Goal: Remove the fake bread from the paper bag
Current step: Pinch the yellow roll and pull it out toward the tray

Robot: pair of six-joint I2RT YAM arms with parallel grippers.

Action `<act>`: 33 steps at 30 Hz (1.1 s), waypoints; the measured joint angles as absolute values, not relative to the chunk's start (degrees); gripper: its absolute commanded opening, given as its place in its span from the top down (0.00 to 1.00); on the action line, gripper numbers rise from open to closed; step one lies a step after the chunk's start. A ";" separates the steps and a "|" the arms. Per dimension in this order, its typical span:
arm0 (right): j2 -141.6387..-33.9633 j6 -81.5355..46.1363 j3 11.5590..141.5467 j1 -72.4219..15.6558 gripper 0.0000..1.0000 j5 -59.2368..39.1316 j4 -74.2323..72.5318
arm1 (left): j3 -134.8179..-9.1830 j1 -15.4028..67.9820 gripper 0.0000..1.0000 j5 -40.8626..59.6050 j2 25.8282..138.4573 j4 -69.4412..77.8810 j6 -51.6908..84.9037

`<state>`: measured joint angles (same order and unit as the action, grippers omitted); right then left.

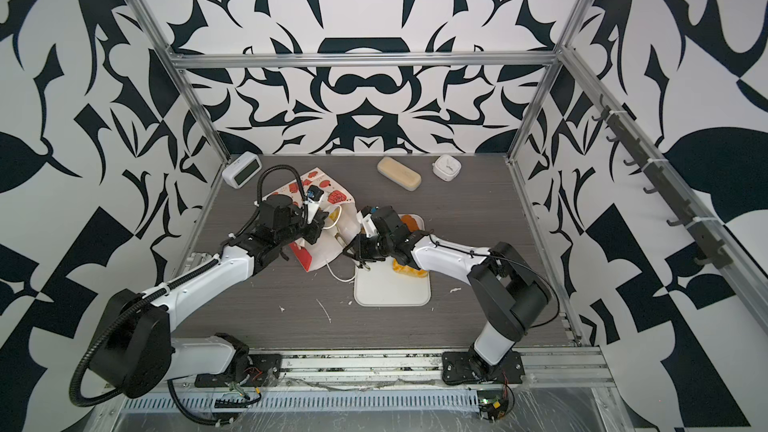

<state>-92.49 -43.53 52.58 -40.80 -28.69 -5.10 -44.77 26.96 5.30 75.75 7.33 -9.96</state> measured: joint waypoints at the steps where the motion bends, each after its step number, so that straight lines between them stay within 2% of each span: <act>1: -91.39 -43.51 51.64 -40.64 0.97 -28.49 -4.89 | -44.77 26.96 1.00 5.30 75.83 7.33 -9.93; 13: -77.43 -43.09 45.06 -40.18 0.98 -29.32 1.10 | -44.77 26.96 1.00 4.40 76.09 7.40 -9.93; 33: -49.39 -39.72 41.58 -40.18 0.98 -31.75 27.38 | -44.77 26.96 1.00 2.50 76.77 8.34 -9.89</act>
